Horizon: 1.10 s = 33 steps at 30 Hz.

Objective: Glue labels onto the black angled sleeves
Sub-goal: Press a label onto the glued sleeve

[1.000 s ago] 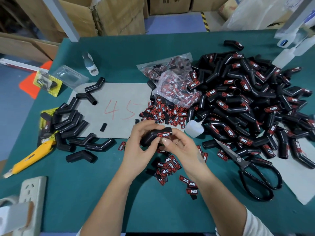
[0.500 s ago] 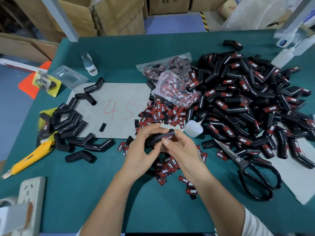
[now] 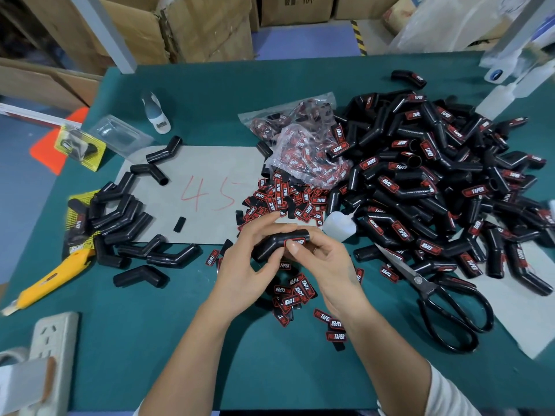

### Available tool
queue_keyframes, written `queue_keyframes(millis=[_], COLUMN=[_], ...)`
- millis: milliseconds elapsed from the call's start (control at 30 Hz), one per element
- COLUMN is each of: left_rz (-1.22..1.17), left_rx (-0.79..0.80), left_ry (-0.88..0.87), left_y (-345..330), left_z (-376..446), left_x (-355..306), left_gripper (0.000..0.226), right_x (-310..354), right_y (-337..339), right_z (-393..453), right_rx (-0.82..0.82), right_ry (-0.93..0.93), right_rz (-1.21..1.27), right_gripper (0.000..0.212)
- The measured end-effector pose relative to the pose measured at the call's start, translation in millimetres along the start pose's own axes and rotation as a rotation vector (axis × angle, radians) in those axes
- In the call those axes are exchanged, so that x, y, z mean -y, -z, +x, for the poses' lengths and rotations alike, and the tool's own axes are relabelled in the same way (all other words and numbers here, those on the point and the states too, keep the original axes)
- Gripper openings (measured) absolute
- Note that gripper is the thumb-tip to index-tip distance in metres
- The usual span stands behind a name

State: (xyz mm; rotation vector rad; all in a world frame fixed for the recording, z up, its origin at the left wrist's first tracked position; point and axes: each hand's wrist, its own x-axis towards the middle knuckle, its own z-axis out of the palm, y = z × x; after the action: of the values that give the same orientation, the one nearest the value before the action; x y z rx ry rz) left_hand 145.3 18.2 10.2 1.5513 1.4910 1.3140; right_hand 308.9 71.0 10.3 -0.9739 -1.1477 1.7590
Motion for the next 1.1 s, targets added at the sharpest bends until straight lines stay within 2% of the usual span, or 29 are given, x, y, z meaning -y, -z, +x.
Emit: queue_keyframes(millis=[267, 567, 700, 900, 1100], left_rz=[-0.012, -0.11, -0.106, -0.026, -0.046], left_rx=[-0.021, -0.043, -0.056, -0.075, -0.072], left_ry=[0.031, 0.069, 0.046, -0.027, -0.033], left_y=[-2.4, -5.8, -8.7, -10.5, -9.2], left_z=[-2.6, -1.8, -1.2, -0.2, 0.9], left_x=[0.3, -0.9, -0.6, -3.8, -4.4], left_gripper=[0.057, 0.052, 0.056, 0.061, 0.06], right_x=[3.0, 0.9, 0.4, -1.0, 1.9], right_y=[-2.0, -3.4, -2.4, -3.4, -2.9], right_z=[-2.4, -1.2, -1.3, -4.4, -5.3], right_rx=[0.009, 0.017, 0.029, 0.068, 0.066], right_ry=[0.073, 0.09, 0.067, -0.055, -0.063], right_rz=[-0.018, -0.036, 0.001, 0.19, 0.195], right_gripper=[0.016, 0.018, 0.016, 0.032, 0.028])
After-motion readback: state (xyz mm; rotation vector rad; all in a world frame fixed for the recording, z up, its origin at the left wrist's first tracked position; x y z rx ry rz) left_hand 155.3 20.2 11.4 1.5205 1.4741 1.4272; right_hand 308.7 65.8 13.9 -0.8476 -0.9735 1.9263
